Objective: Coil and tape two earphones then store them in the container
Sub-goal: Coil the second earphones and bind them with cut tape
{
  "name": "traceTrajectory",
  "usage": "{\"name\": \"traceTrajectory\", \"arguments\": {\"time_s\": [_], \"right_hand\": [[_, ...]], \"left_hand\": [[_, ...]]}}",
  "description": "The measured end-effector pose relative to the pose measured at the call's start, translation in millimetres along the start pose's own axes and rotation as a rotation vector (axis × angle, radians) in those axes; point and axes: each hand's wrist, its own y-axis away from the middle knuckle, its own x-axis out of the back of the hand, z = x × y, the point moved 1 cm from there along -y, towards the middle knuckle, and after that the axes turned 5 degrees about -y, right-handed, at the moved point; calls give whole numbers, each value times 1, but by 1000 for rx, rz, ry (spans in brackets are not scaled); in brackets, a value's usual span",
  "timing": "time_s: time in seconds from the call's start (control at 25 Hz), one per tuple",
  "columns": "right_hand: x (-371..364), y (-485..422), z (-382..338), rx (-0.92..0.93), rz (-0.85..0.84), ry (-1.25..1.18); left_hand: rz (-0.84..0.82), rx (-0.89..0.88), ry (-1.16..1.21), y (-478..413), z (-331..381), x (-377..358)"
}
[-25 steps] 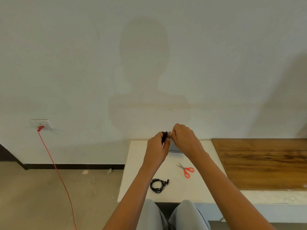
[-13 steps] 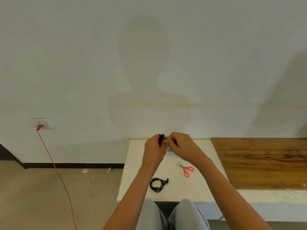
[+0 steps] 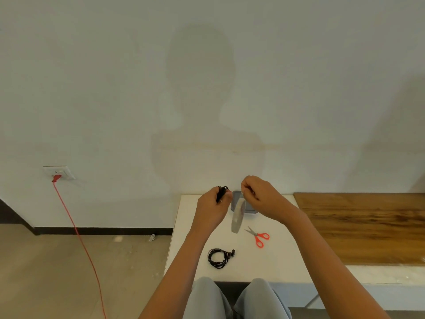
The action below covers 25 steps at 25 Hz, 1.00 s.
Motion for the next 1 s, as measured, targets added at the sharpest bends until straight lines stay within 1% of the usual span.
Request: {"name": "traceTrajectory", "arguments": {"time_s": [0.08,0.16,0.24,0.36,0.44,0.52,0.56,0.72,0.8,0.92,1.0], "right_hand": [[5,1,-2,79,-40,79],[9,2,-6,145,-93,175],[12,2,-11,188,-116,282],[15,1,-12,262,-75,414],[15,2,-13,353,-21,476],[16,3,-17,407,14,449],[16,3,-19,406,19,412],[14,3,-14,295,13,151],[12,1,-10,271,9,76],[11,0,-12,321,50,64],[11,1,-14,369,110,102]], "left_hand": [[-57,-67,32,2,8,10],[-158,-171,-10,3,20,18],[-225,-246,-72,4,31,23],[-267,-266,-107,4,39,24],[-308,-253,-117,3,39,24],[-337,-239,-126,3,38,25],[-345,-231,-119,3,38,25],[-345,-196,-69,1,36,28],[-354,-204,-92,-1,36,30],[-352,-176,-88,-3,34,32],[-341,-110,-37,-5,33,34]]}}
